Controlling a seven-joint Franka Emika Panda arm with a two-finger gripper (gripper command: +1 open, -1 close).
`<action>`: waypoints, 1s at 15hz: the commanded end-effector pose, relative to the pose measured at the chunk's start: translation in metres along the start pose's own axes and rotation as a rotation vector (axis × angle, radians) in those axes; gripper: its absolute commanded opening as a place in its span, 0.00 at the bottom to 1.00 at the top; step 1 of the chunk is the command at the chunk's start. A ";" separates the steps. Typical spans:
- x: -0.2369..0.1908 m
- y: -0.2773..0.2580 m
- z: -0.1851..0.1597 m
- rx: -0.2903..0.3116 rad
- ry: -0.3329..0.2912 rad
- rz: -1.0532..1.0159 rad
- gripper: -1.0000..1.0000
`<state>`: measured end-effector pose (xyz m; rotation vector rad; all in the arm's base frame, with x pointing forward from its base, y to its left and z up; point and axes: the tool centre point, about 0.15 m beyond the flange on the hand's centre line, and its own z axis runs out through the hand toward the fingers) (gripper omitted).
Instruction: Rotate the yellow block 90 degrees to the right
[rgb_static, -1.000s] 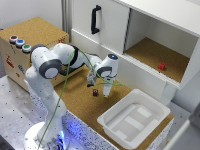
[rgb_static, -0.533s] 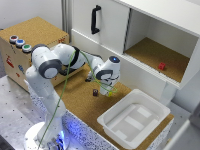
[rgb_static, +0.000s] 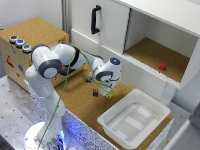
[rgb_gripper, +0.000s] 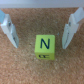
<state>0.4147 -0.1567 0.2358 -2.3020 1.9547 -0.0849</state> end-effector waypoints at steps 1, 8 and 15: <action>0.005 -0.005 -0.045 -0.026 0.066 -0.320 1.00; -0.048 0.008 -0.064 0.003 -0.027 -0.822 1.00; -0.063 0.018 -0.066 -0.088 -0.080 -1.432 1.00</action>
